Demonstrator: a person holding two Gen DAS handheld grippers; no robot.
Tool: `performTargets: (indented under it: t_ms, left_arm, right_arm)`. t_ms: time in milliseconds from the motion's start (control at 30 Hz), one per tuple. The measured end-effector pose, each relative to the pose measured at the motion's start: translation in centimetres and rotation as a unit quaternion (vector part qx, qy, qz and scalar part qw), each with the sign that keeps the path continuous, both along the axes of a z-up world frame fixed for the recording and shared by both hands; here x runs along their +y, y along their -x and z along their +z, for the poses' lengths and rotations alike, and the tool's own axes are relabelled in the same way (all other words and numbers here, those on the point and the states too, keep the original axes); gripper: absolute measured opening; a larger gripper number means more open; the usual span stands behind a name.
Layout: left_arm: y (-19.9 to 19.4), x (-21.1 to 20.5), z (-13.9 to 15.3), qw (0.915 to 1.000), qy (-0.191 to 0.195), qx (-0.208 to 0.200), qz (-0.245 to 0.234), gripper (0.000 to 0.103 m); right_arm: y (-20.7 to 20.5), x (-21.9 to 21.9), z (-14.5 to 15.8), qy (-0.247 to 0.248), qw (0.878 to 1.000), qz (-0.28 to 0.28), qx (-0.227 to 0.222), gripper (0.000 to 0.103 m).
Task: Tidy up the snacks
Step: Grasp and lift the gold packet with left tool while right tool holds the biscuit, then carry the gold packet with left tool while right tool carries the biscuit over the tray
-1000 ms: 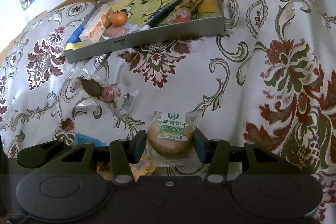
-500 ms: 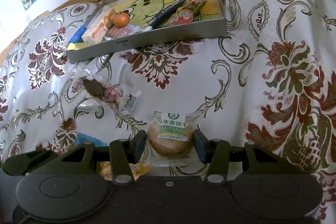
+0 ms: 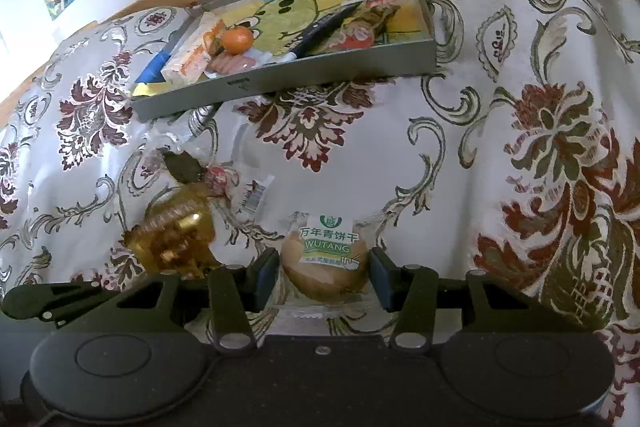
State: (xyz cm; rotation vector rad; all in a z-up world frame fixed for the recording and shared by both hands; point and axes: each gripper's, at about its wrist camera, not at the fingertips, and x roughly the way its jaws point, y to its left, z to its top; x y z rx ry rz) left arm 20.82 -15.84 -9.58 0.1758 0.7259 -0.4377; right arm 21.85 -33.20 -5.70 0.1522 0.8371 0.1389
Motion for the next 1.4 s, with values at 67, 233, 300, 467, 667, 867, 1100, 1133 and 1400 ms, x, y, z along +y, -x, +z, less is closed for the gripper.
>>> performTargets:
  t_ms: [67, 233, 300, 467, 667, 867, 1100, 1133, 1400]
  left_arm:
    - [0.0, 0.1, 0.0, 1.0000, 0.003, 0.000, 0.003, 0.011]
    - [-0.2, 0.3, 0.4, 0.9997, 0.007, -0.010, 0.021, 0.010]
    - [-0.4, 0.6, 0.7, 0.9994, 0.013, -0.008, 0.030, 0.009]
    - [-0.9, 0.7, 1.0, 0.9990, 0.006, -0.008, 0.044, 0.008]
    - [-0.8, 0.8, 1.5, 0.9986, 0.006, -0.007, 0.053, 0.008]
    - [-0.9, 1.2, 2.6, 0.9979, 0.023, -0.011, 0.060, 0.008]
    - [-1.4, 1.5, 4.4, 0.9967, 0.036, -0.031, 0.065, 0.008]
    - [-1.6, 1.6, 4.8, 0.9964, 0.039, -0.036, 0.066, 0.008]
    - [-5.5, 1.6, 8.3, 0.9931, 0.047, -0.079, 0.072, 0.008]
  right_arm:
    - [0.0, 0.1, 0.0, 0.001, 1.000, 0.002, -0.003, 0.051]
    - [0.1, 0.6, 0.1, 0.003, 1.000, 0.008, -0.013, 0.051]
    - [0.1, 0.8, 0.2, 0.005, 1.000, 0.015, -0.020, 0.051]
    - [0.3, 1.6, 0.4, 0.011, 0.999, 0.029, -0.034, 0.051]
    - [0.5, 1.9, 0.5, 0.014, 0.998, 0.033, -0.043, 0.051]
    - [0.7, 1.8, 0.9, 0.012, 0.998, 0.029, -0.057, 0.051]
    - [1.0, 1.6, 1.7, 0.008, 0.996, 0.018, -0.091, 0.051]
    - [1.0, 1.6, 1.9, 0.006, 0.995, 0.014, -0.097, 0.051]
    - [-0.9, 1.8, 3.3, -0.010, 0.983, -0.008, -0.184, 0.051]
